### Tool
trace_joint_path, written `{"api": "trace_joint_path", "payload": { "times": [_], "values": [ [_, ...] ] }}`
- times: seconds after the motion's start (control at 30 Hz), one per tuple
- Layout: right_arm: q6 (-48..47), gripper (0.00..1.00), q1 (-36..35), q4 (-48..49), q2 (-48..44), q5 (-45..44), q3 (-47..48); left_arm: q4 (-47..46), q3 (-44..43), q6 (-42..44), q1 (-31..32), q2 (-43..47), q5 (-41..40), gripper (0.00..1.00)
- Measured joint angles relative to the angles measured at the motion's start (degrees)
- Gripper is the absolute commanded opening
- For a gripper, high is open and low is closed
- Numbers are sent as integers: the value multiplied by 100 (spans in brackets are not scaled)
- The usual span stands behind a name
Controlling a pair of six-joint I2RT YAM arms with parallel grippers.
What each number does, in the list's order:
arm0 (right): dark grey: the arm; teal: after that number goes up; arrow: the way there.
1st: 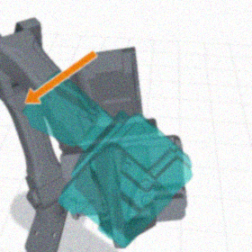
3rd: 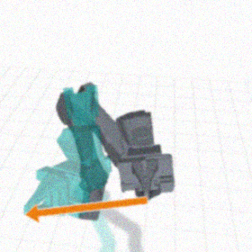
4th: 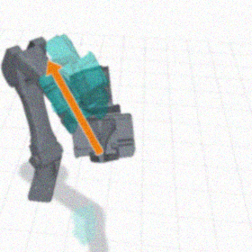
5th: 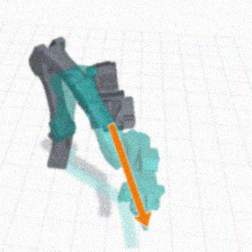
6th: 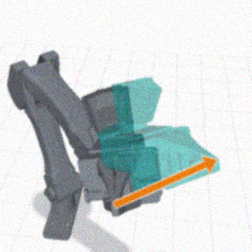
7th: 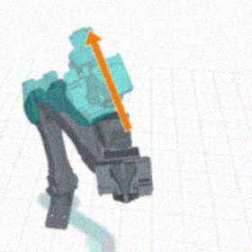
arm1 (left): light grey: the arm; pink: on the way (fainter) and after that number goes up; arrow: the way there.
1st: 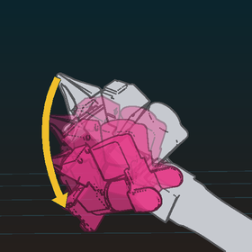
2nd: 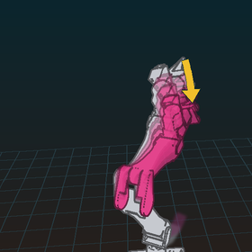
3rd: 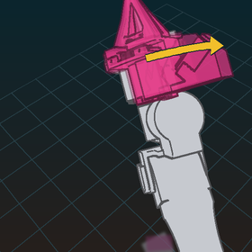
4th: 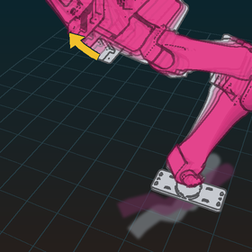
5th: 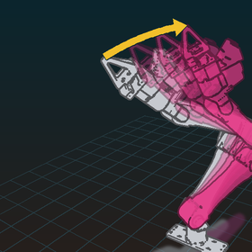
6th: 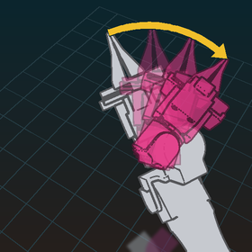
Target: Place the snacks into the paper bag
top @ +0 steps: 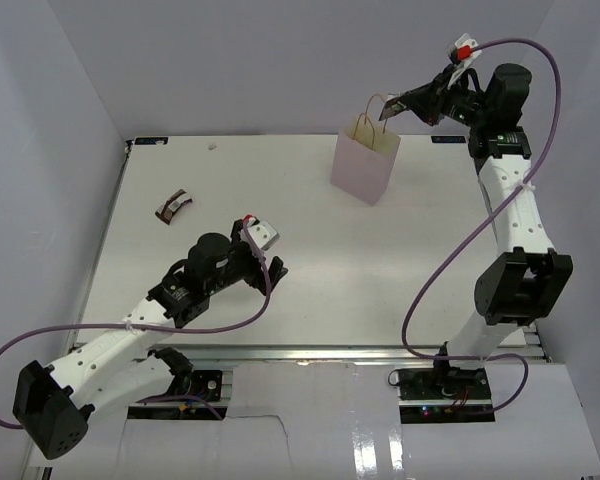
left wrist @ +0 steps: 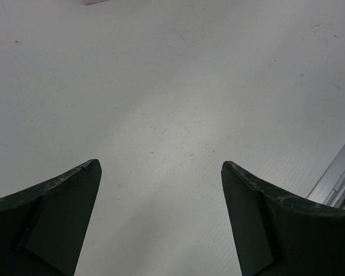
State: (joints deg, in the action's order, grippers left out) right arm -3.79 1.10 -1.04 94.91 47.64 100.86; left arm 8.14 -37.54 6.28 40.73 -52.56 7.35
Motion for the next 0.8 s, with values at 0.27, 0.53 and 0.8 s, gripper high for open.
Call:
{"api": "trace_joint_path", "payload": {
  "times": [0.27, 0.53, 0.8],
  "values": [
    [-15, 8, -28, 256, 979, -138, 116, 44, 4, 127, 0, 199, -260, 96],
    [-240, 23, -153, 258, 1250, -37, 46, 46, 33, 142, 0, 107, -363, 97],
    [-562, 53, -422, 155, 1250, -55, -238, 37, 37, -138, -142, -186, -535, 98]
  ]
}}
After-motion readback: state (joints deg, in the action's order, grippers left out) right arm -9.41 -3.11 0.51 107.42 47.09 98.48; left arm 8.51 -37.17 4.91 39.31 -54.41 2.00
